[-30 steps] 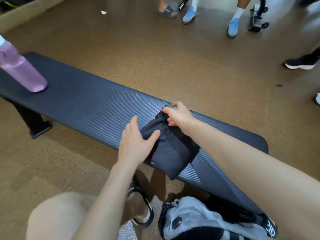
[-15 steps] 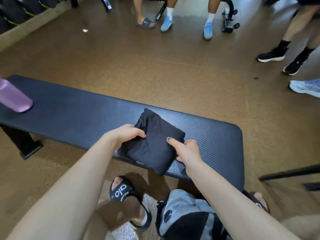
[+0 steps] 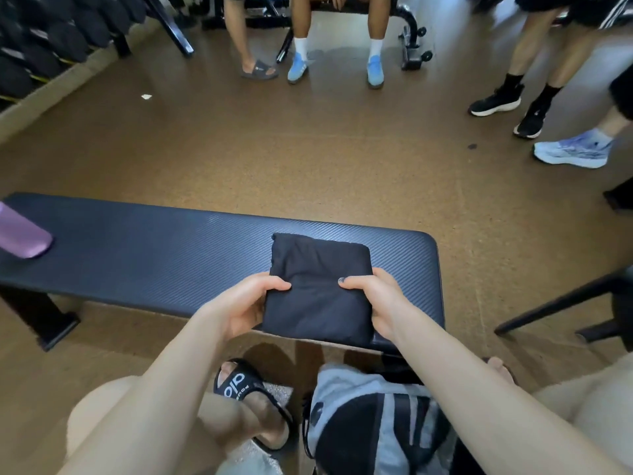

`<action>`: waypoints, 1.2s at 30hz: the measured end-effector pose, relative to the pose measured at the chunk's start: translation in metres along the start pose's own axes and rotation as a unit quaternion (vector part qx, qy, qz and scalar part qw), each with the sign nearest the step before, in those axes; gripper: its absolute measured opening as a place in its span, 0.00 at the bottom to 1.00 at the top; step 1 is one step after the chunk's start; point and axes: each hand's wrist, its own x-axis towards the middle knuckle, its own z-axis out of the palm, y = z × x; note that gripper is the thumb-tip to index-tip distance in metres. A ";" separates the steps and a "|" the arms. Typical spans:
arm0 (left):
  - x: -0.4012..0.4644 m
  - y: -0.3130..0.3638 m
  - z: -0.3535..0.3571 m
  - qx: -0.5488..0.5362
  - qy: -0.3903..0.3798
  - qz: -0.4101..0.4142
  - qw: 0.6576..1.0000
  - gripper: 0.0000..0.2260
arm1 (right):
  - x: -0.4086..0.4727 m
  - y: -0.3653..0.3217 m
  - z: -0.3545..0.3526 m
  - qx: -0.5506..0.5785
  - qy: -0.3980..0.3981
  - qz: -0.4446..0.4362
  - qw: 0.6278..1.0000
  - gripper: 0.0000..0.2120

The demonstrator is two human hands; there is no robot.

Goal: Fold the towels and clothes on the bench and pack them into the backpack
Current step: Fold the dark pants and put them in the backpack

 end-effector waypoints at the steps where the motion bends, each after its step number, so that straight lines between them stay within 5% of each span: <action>1: -0.001 -0.003 0.005 -0.016 0.006 -0.009 1.000 0.14 | -0.006 -0.004 -0.005 0.010 -0.016 -0.004 1.000 0.26; 8: -0.005 -0.011 0.041 -0.149 0.026 0.010 0.988 0.20 | -0.032 -0.010 -0.038 0.114 -0.103 -0.013 0.988 0.14; 19: -0.017 -0.013 0.104 -0.217 -0.056 -0.003 0.975 0.17 | -0.056 -0.003 -0.055 0.139 -0.107 0.010 0.984 0.16; 23: -0.018 -0.022 0.127 -0.213 -0.070 -0.026 0.974 0.12 | -0.064 0.008 -0.048 0.095 -0.014 0.025 0.995 0.19; 27: -0.021 -0.024 0.133 -0.207 -0.070 -0.024 0.975 0.11 | -0.060 0.012 -0.063 -0.167 0.161 -0.070 0.970 0.28; 32: -0.027 -0.030 0.150 -0.167 -0.094 -0.052 0.980 0.12 | -0.076 0.004 -0.069 -0.007 -0.003 -0.017 1.000 0.23; 36: -0.031 -0.039 0.158 -0.088 -0.103 -0.033 0.990 0.19 | -0.092 0.008 -0.087 0.003 -0.113 -0.043 0.993 0.26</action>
